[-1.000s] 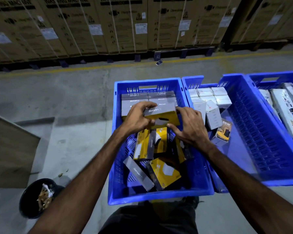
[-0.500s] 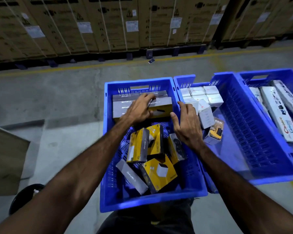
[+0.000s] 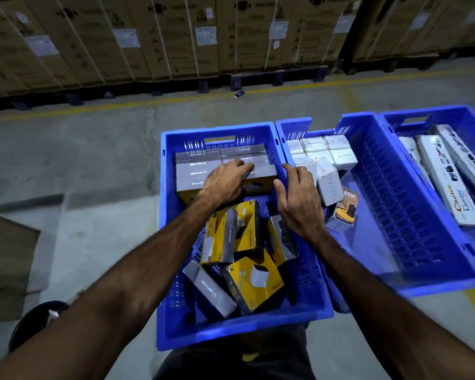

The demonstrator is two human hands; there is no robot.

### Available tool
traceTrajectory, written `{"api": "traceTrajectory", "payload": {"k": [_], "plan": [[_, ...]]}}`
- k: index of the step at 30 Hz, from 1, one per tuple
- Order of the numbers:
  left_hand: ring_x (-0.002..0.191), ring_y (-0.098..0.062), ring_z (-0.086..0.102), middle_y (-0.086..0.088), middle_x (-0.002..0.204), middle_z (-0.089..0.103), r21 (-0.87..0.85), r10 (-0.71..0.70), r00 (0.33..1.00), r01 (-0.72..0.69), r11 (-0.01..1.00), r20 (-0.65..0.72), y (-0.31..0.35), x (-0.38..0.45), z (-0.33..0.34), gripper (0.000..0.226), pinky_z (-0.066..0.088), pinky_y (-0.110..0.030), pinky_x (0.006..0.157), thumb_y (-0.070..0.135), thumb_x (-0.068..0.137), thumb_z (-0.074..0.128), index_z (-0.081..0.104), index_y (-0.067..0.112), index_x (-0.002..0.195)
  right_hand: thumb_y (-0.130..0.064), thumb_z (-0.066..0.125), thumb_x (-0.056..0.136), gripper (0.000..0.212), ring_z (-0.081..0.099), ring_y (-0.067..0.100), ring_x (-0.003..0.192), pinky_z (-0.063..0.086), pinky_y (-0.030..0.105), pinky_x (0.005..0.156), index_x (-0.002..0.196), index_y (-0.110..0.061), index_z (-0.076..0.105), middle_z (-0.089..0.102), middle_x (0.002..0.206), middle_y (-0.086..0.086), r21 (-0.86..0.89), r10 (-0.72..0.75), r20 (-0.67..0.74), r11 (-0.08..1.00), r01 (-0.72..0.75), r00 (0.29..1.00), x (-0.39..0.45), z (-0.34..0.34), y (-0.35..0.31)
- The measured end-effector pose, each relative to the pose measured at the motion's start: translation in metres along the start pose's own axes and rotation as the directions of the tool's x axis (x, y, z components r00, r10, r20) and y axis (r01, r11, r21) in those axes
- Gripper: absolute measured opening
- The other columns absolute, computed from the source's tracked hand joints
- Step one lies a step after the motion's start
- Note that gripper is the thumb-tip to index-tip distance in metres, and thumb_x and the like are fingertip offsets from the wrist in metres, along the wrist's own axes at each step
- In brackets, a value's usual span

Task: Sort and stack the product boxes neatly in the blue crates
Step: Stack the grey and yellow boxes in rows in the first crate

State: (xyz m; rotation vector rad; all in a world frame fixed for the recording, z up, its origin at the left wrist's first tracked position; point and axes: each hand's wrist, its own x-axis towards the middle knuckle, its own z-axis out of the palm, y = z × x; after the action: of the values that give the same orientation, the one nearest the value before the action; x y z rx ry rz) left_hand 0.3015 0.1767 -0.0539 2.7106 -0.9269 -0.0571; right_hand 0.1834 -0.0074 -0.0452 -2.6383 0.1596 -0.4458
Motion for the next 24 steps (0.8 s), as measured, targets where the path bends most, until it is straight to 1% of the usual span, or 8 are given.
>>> {"api": "traceTrajectory", "payload": {"k": [3,5,9,11,16,20,22,24], "plan": [[0.115,-0.033,0.063,-0.009,0.132,0.062,0.084,0.006,1.0,-0.004,0.996,-0.022,0.001,-0.001,0.012,0.039,0.057,-0.048,0.087,0.044,0.1,0.065,0.058,0.017,0.128,-0.047,0.035,0.108,0.05,0.051,0.023,0.104,0.052,0.042,0.081,0.141,-0.012,0.048,0.053,0.12,0.011,-0.039,-0.015,-0.008,0.999,0.014,1.0,0.0,0.001,0.0],[0.13,-0.038,0.057,-0.015,0.149,0.054,0.125,-0.018,1.0,0.02,0.992,-0.016,0.002,0.0,0.021,0.041,0.054,-0.051,0.1,0.032,0.099,0.07,0.058,0.013,0.134,-0.046,0.034,0.108,0.049,0.052,0.024,0.105,0.052,0.042,0.081,0.141,-0.012,0.048,0.054,0.121,0.011,-0.057,-0.015,-0.008,0.998,0.015,1.0,-0.001,0.001,0.001],[0.155,-0.041,0.027,-0.018,0.169,0.03,0.201,-0.058,0.998,0.053,0.978,0.022,-0.003,0.005,0.031,0.052,0.021,-0.058,0.127,0.029,0.093,0.076,0.058,0.02,0.141,-0.044,0.036,0.109,0.047,0.053,0.025,0.108,0.054,0.04,0.083,0.139,-0.011,0.049,0.055,0.122,0.013,-0.062,-0.027,-0.01,0.998,0.027,1.0,-0.001,0.001,0.001],[0.158,-0.04,0.021,-0.016,0.17,0.027,0.234,-0.076,0.997,0.071,0.97,0.012,-0.004,0.004,0.032,0.055,0.015,-0.061,0.128,0.033,0.09,0.078,0.057,0.023,0.14,-0.044,0.036,0.109,0.047,0.054,0.024,0.11,0.055,0.039,0.084,0.139,-0.011,0.049,0.055,0.123,0.014,-0.071,-0.031,-0.009,0.997,0.031,0.999,-0.001,0.001,0.001],[0.147,-0.038,0.035,-0.016,0.159,0.04,0.29,-0.103,0.994,0.108,0.951,-0.034,-0.001,-0.005,0.038,0.065,0.035,-0.058,0.117,0.037,0.086,0.081,0.054,0.025,0.145,-0.043,0.038,0.108,0.045,0.053,0.025,0.108,0.054,0.041,0.082,0.137,-0.011,0.051,0.055,0.121,0.013,-0.091,-0.035,-0.015,0.995,0.034,0.999,-0.001,0.002,0.0],[0.142,-0.037,0.037,-0.016,0.154,0.041,0.322,-0.115,0.993,0.113,0.94,-0.01,-0.001,-0.008,0.037,0.072,0.038,-0.055,0.113,0.039,0.086,0.08,0.047,0.026,0.149,-0.041,0.04,0.108,0.042,0.053,0.025,0.103,0.054,0.042,0.08,0.134,-0.011,0.053,0.055,0.116,0.013,-0.093,-0.04,-0.031,0.995,0.037,0.999,-0.001,0.001,-0.002],[0.144,-0.037,0.037,-0.017,0.156,0.041,0.27,-0.126,0.991,0.13,0.954,-0.033,-0.003,-0.012,0.034,0.06,0.037,-0.057,0.115,0.044,0.093,0.07,0.049,0.028,0.147,-0.039,0.041,0.108,0.041,0.052,0.025,0.103,0.053,0.042,0.079,0.133,-0.01,0.053,0.055,0.116,0.013,-0.089,-0.048,-0.037,0.995,0.045,0.998,-0.002,0.0,-0.003],[0.148,-0.037,0.036,-0.019,0.16,0.04,0.094,-0.213,0.972,0.223,0.97,-0.099,-0.003,-0.023,0.028,0.054,0.034,-0.058,0.118,0.048,0.097,0.063,0.054,0.027,0.146,-0.038,0.042,0.108,0.039,0.052,0.025,0.103,0.053,0.041,0.08,0.132,-0.01,0.053,0.055,0.116,0.013,-0.079,-0.052,-0.035,0.996,0.049,0.998,-0.001,-0.001,-0.003]]}}
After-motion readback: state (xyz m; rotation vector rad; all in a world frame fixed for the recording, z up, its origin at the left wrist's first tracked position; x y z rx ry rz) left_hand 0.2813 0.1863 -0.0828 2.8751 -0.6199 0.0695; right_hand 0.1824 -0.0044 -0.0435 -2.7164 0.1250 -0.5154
